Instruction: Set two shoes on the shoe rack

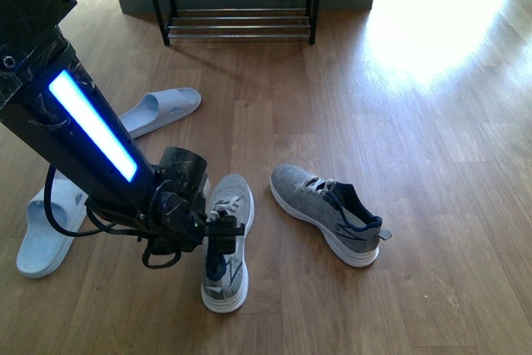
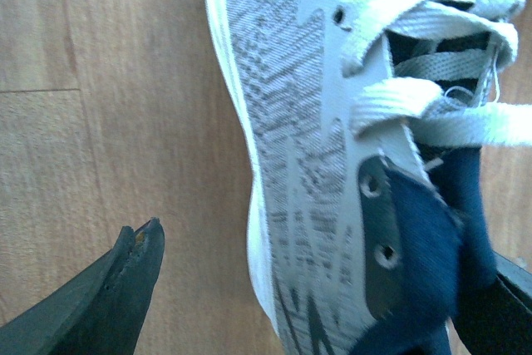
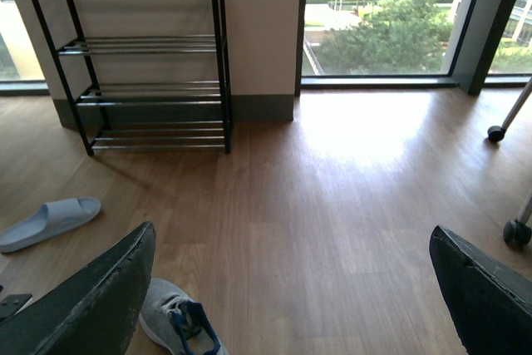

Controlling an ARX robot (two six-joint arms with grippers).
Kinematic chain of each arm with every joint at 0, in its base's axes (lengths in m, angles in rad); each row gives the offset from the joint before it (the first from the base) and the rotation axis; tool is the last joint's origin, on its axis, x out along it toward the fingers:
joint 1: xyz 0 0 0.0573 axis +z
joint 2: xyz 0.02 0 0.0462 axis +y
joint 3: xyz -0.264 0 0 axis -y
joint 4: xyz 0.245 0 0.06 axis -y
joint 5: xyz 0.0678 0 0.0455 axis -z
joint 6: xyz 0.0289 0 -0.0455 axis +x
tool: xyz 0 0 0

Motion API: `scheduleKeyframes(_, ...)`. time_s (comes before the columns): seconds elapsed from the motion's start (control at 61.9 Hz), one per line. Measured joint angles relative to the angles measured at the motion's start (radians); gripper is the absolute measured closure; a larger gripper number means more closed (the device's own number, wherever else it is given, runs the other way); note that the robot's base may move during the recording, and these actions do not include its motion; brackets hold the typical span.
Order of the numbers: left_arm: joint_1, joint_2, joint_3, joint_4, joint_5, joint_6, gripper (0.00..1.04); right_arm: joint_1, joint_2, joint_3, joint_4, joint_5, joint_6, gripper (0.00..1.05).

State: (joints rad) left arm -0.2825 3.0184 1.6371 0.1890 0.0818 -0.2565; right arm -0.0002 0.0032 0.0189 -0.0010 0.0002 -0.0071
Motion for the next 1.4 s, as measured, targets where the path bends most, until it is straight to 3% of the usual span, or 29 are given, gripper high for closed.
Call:
scheduleKeyframes(0.388,-0.003,0.008,0.003,0.016,-0.045,0.010,0.92,0.000,0.000,0.000,0.000,0.000,0.000,0.09)
scheduleKeyframes(0.484,0.000,0.008,-0.004,0.021,-0.054,0.011,1.02,0.000,0.000,0.000,0.000,0.000,0.000,0.09)
scheduleKeyframes(0.888,0.046,-0.143,-0.216,0.114,-0.132,0.027,1.02,0.000,0.000,0.000,0.000,0.000,0.000,0.09)
scheduleKeyframes(1.114,0.117,-0.576,-0.528,0.285,-0.264,0.051,1.02,0.000,0.000,0.000,0.000,0.000,0.000,0.09)
scheduleKeyframes(1.405,0.145,-0.982,-0.896,0.428,-0.389,0.091,1.02,0.000,0.000,0.000,0.000,0.000,0.000,0.09)
